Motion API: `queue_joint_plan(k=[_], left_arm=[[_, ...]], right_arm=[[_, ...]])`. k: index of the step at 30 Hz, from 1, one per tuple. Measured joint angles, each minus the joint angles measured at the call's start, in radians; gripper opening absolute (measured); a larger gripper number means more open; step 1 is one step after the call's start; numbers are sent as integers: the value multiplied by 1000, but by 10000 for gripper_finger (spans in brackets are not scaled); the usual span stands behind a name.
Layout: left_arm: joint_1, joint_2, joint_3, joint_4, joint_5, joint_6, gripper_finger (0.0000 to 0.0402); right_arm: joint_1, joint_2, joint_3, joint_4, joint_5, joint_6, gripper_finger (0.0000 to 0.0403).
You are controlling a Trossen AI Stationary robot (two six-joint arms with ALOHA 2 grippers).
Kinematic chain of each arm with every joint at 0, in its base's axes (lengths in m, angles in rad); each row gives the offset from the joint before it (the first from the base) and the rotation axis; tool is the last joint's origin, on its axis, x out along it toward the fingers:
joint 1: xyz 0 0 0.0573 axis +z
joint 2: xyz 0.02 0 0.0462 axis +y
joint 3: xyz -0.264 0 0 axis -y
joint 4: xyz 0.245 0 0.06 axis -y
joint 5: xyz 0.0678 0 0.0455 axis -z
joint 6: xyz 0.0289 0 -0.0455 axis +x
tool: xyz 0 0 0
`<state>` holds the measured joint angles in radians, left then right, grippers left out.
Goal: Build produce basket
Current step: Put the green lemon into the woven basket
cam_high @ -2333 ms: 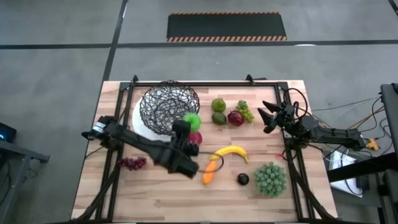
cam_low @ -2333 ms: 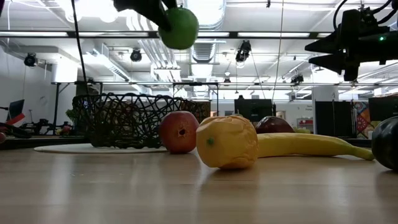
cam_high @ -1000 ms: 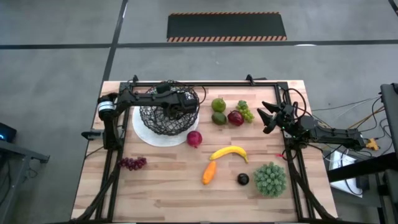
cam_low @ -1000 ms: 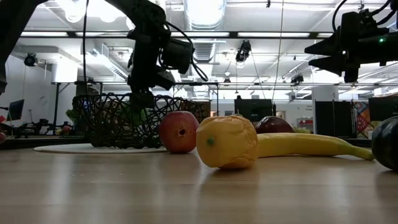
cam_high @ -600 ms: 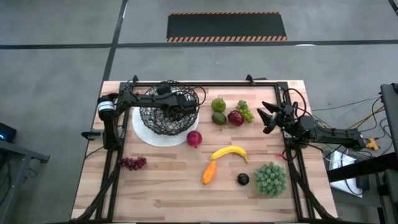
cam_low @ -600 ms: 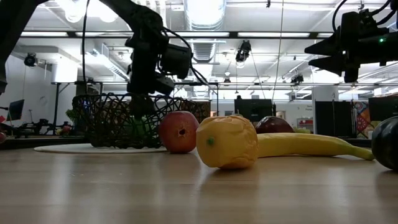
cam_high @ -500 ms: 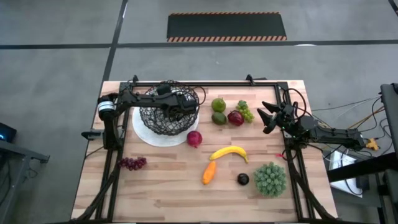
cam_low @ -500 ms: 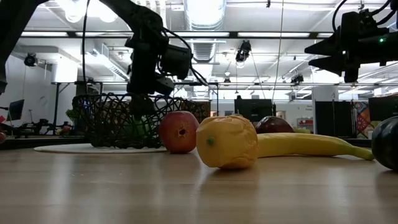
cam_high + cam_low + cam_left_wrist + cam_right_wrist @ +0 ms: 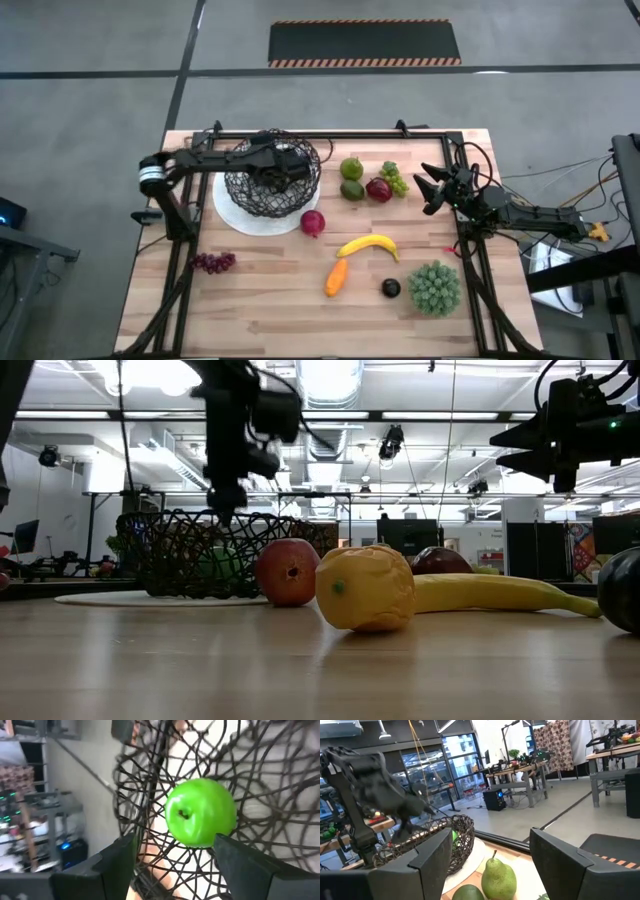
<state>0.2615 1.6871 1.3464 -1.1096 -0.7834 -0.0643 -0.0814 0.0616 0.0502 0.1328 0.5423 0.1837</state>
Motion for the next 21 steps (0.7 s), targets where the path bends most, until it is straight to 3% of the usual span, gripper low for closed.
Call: queue_joint_plan(k=[3, 6, 9, 15, 19, 21], left_arm=[[1, -76, -5, 16, 76, 21, 247], [27, -156, -28, 72, 215, 43, 244], [77, -222, -59, 164, 325, 58, 223], [154, -306, -119, 329, 421, 45, 117], [101, -349, -127, 447, 470, 45, 27], [52, -374, -127, 512, 503, 48, 8]], right_arm=[[0, 0, 0, 0, 0, 0, 249], [0, 0, 0, -1, 0, 0, 249], [0, 0, 0, -2, 0, 0, 249], [0, 0, 0, -8, 0, 0, 249], [0, 0, 0, -30, 0, 0, 249], [0, 0, 0, -38, -5, -2, 249]])
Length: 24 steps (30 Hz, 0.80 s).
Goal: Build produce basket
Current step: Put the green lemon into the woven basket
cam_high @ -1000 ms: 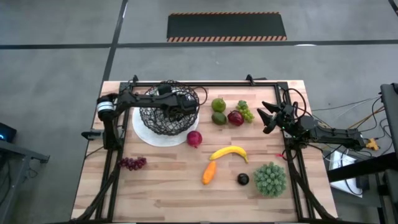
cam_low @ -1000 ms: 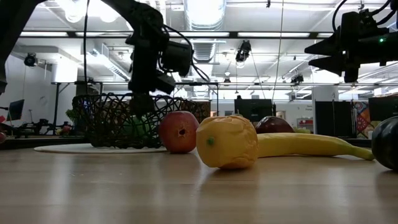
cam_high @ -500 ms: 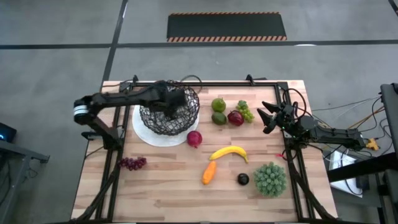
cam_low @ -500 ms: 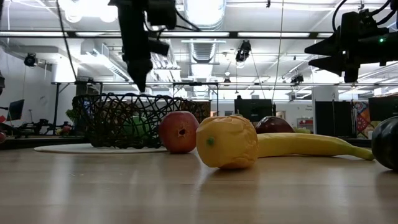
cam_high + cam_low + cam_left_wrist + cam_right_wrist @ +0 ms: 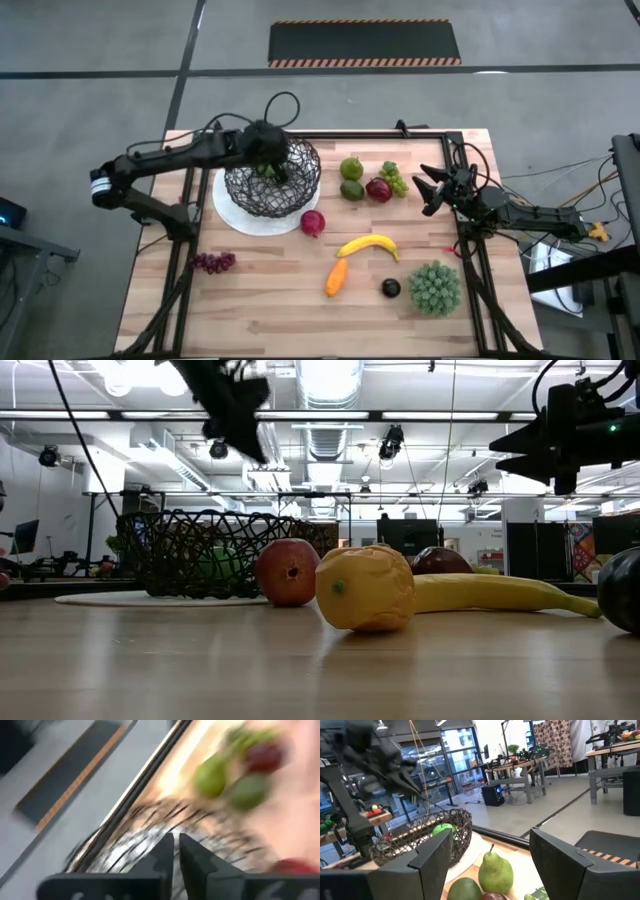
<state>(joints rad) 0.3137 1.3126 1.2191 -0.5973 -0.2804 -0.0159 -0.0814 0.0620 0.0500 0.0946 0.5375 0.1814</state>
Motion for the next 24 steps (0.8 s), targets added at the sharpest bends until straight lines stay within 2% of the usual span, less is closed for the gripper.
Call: queue_joint_plan(k=[4, 8, 10, 15, 24], left_arm=[[-126, -52, -8, 124, 18, 71, 12], [-258, -107, -74, 250, 20, 139, 11], [-308, -132, -119, 318, 22, 163, 10], [-381, -197, -262, 510, 21, 259, 10], [-384, -331, -515, 798, 8, 407, 10]], right_arm=[[0, 0, 0, -10, -88, -23, 248], [0, 0, 0, -4, -299, -48, 239], [1, 0, 0, 25, -348, -33, 238], [0, 1, 19, 86, -354, -24, 237], [0, 99, 139, 100, -324, -24, 237]])
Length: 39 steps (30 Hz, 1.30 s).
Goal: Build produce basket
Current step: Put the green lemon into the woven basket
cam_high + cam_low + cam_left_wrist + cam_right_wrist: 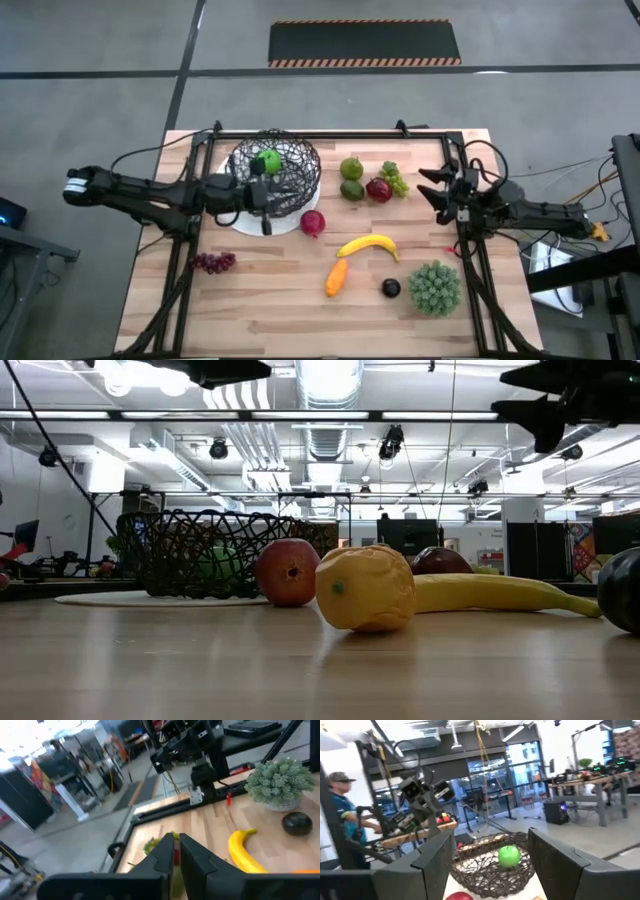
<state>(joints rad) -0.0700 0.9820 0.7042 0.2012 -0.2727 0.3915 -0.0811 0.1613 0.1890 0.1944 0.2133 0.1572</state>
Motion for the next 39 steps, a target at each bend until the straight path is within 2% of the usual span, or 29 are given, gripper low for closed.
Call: queue_joint_plan(k=[7, 17, 25, 33, 39], left_arm=[[12, -124, -145, 193, -8, 90, 10], [12, -294, -257, 247, -28, 140, 10], [12, -369, -301, 244, -44, 141, 10], [12, -392, -301, 244, -51, 143, 10], [12, -381, -307, 208, -50, 141, 10]], right_arm=[[0, 202, 102, 4, 49, 2, 237], [6, 527, 276, 6, 41, 3, 237], [18, 743, 418, -7, 41, -12, 237], [17, 909, 623, -206, 49, -12, 232], [14, 1028, 810, -447, 50, -12, 208]])
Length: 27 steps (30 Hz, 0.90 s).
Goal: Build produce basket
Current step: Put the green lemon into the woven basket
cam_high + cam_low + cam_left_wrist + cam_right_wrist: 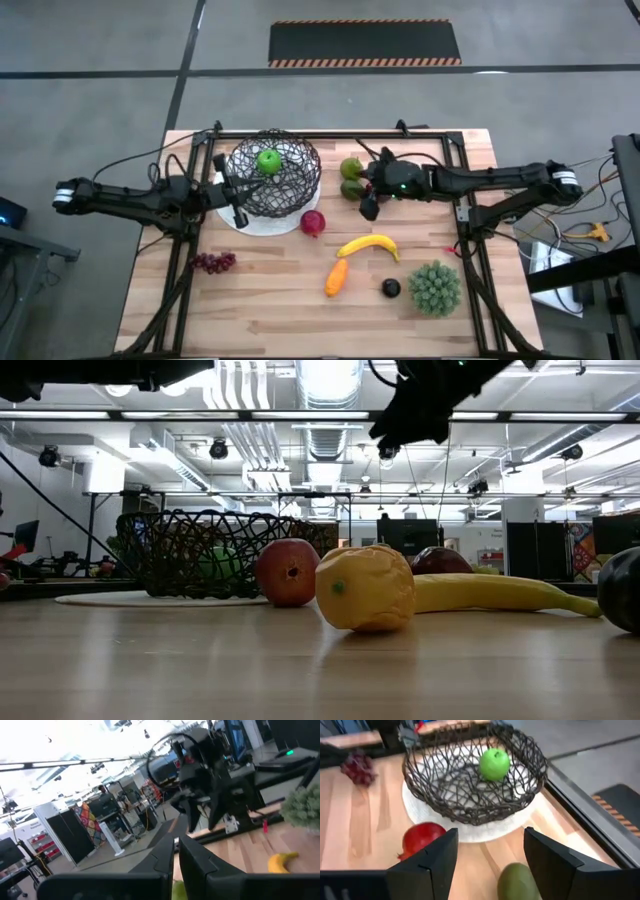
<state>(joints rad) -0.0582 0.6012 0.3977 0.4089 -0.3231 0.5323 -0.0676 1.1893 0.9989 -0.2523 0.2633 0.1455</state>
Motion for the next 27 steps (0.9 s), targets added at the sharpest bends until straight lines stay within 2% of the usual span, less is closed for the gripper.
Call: queue_joint_plan(k=[6, 12, 20, 27], left_arm=[[0, -11, -36, -46, 0, -1, 10], [0, -33, -56, -45, 0, -1, 10], [0, -64, -61, -45, 0, -1, 10], [0, -59, -61, -53, 0, 0, 10]], right_arm=[[-25, 132, 185, -230, -1, -6, 204], [-46, 243, 300, -372, -8, -20, 245], [-49, 348, 306, -378, -9, -123, 305], [-49, 417, 303, -348, -9, -159, 322]])
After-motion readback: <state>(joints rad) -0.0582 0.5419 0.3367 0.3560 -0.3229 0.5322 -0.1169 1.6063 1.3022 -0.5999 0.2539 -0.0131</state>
